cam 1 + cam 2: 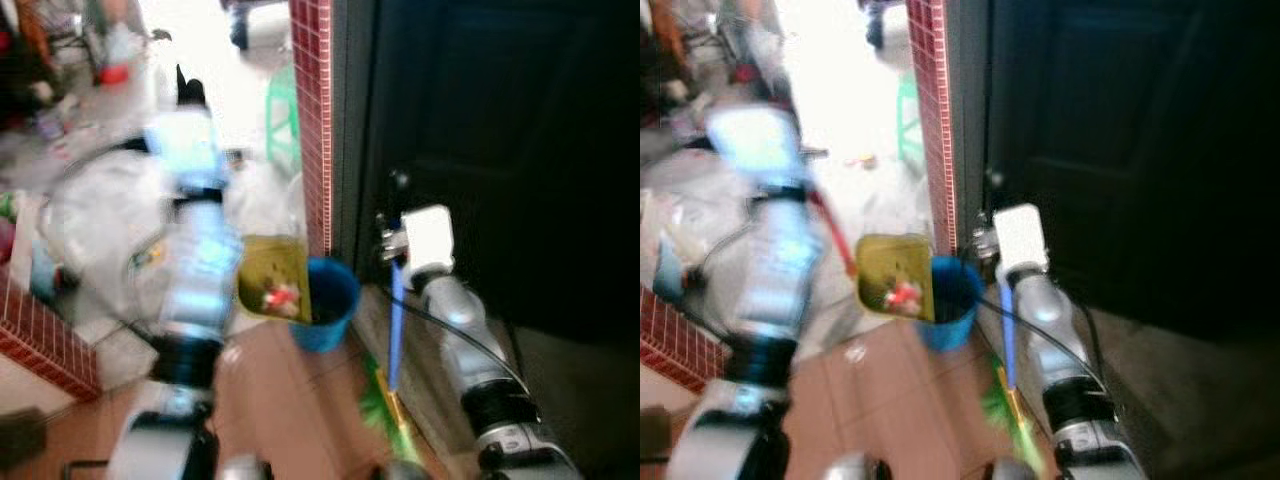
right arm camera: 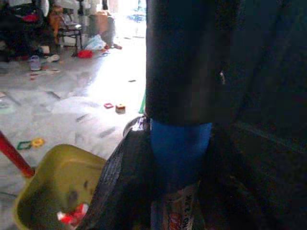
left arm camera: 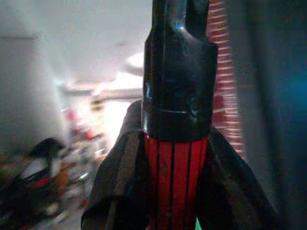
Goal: Sweep floor
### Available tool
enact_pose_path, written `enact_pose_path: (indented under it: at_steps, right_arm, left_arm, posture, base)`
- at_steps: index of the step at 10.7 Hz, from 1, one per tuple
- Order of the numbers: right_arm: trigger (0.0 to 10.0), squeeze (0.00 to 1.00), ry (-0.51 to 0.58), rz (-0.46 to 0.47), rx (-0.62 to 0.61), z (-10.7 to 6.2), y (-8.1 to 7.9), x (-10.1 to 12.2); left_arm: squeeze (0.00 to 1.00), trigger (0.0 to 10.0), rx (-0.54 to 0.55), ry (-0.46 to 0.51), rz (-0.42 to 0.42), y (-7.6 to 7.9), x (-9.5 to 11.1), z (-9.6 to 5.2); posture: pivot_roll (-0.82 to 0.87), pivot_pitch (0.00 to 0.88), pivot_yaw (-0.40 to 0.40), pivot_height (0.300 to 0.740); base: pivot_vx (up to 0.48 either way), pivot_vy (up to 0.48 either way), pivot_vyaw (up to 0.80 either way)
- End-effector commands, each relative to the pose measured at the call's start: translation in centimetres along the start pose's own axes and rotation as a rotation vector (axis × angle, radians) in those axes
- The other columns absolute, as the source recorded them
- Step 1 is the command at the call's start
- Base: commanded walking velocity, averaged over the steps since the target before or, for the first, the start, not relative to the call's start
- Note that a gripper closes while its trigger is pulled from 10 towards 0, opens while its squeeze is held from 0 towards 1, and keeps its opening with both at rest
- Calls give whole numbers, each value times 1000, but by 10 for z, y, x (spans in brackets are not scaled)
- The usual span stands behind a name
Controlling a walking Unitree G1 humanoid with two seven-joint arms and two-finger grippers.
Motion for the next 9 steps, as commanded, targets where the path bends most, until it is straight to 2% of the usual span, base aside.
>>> enact_pose_path:
  at_steps: [1, 3, 6, 7, 8, 9]
  right_arm:
    - [10000, 0, 4, -6, -4, 1, 0, 3]
    - [10000, 0, 6, -5, -4, 0, 0, 3]
    - [10000, 0, 13, -3, -4, 0, 0, 3]
    - [10000, 0, 19, -2, -5, 0, 1, 4]
    - [10000, 0, 21, -3, -4, 0, 1, 4]
    - [10000, 0, 20, -3, -1, 0, 0, 4]
  left_arm:
    - [0, 10000, -65, 27, 22, 5, 3, -3]
    - [0, 10000, -158, 8, 32, 15, -5, -13]
    - [0, 10000, -239, 16, 30, 20, -8, -17]
    - [0, 10000, -359, 4, -8, 32, -8, -21]
    - [0, 10000, -593, -16, -32, 56, -8, -33]
    - [0, 10000, -828, -45, -19, 78, -10, -52]
  posture:
    - [-135, 36, 56, 740]
    - [-135, 36, 56, 740]
    - [-135, 37, 52, 740]
    - [-135, 39, 50, 740]
    - [-134, 41, 49, 740]
    - [-131, 44, 48, 740]
  base:
    - [0, 0, 0]
    - [0, 0, 0]
    - [0, 0, 0]
    - [0, 0, 0]
    - [0, 0, 0]
    - [0, 0, 0]
Point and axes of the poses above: a point about 5 cm out from each wrist's last joint towards the gripper, its own z axis pointing out of the wrist towards the gripper, its own x axis along the axis of the wrist's last joint, y = z × x, the point moved 1 cm from there along z, pointing out of the wrist towards the gripper, and after that the axes turned 12 degrees about -z, right-handed, at the moved point
